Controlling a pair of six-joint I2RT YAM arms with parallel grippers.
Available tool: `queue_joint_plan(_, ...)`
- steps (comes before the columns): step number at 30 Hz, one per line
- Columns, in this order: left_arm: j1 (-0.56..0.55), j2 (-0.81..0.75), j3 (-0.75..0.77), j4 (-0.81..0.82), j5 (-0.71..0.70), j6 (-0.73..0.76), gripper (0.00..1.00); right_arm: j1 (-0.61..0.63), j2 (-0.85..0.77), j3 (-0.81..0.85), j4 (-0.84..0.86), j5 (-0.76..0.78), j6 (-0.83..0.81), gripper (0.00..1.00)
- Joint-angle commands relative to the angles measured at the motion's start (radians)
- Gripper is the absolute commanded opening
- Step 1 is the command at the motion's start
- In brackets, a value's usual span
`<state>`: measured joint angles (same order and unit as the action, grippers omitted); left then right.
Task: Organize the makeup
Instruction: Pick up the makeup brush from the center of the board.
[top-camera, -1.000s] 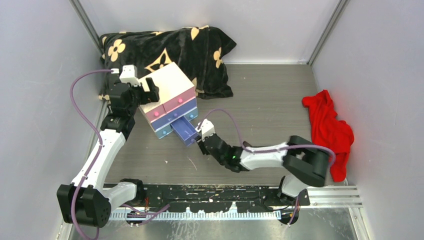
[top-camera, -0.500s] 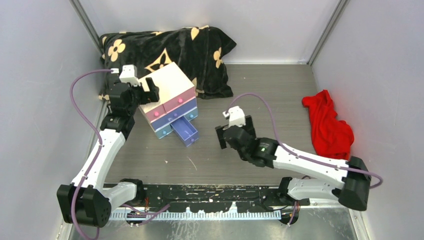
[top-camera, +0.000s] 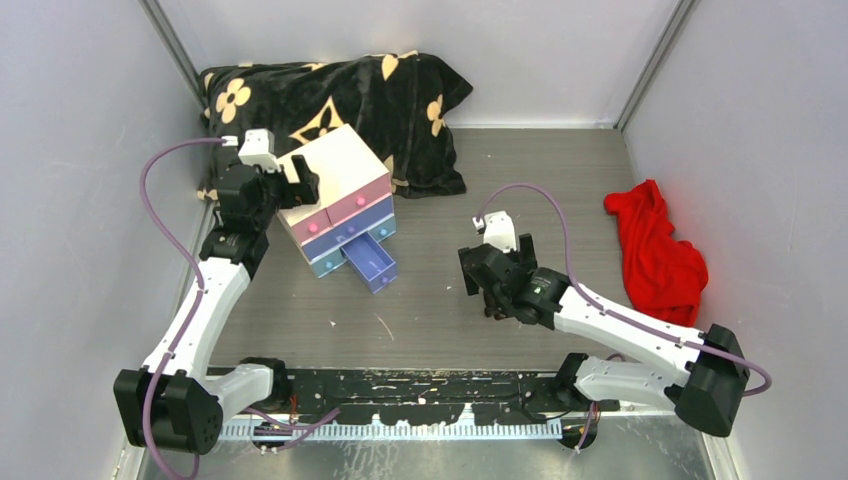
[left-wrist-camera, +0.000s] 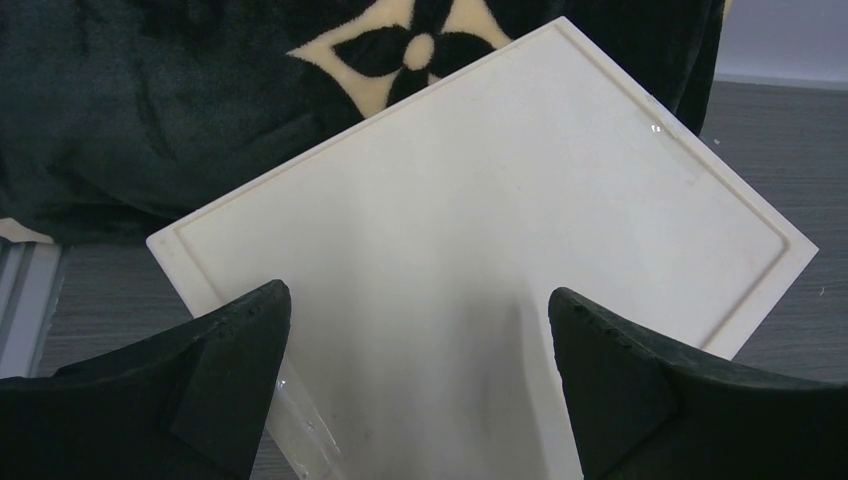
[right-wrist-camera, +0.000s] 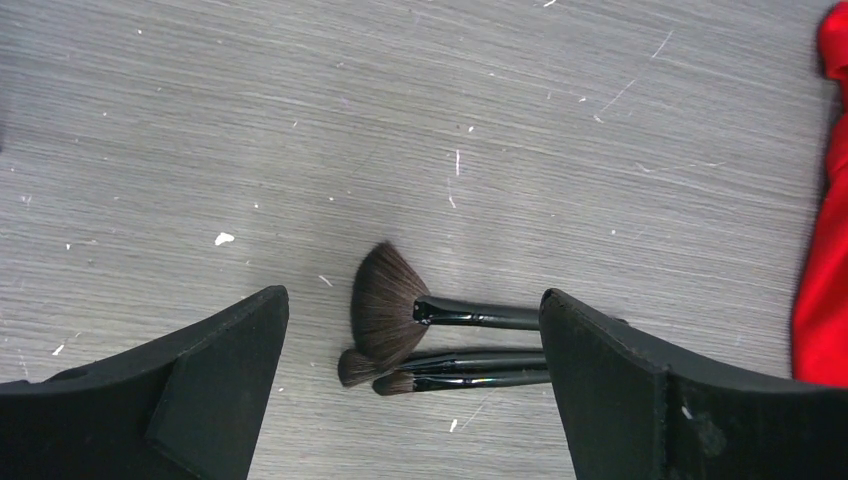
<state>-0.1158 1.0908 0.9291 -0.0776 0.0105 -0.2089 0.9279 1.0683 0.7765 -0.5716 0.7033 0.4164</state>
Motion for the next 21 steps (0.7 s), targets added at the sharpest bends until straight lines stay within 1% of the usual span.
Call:
queue_joint_plan(1,-0.002,0.030,0.001,-0.150,0.041,-0.039,1.00,-0.006,-0.007,0.107,-0.050,0.079,-0.018,1.00)
queue_joint_plan(4,-0.002,0.033,0.009,-0.154,0.044,-0.038,1.00,-0.063,-0.013,0.142,-0.121,0.033,-0.024,1.00)
queue_joint_plan(8,-0.002,0.030,0.007,-0.154,0.042,-0.038,1.00,-0.190,-0.040,0.145,-0.191,-0.118,-0.028,1.00)
queue_joint_plan(10,-0.002,0.029,0.002,-0.150,0.043,-0.037,1.00,-0.208,-0.061,0.145,-0.187,-0.177,-0.021,0.97)
queue_joint_plan(13,-0.002,0.030,-0.004,-0.144,0.045,-0.038,1.00,-0.269,-0.036,0.167,-0.221,-0.254,0.056,0.96)
queue_joint_plan(14,-0.003,0.029,-0.007,-0.141,0.047,-0.041,1.00,-0.274,-0.028,0.160,-0.224,-0.259,0.091,0.95)
queue_joint_plan(18,-0.002,0.031,-0.011,-0.132,0.055,-0.047,1.00,-0.276,-0.024,0.068,-0.172,-0.315,0.246,0.95)
queue_joint_plan(21,-0.002,0.031,-0.010,-0.131,0.060,-0.048,1.00,-0.276,-0.024,0.007,-0.134,-0.325,0.311,0.94)
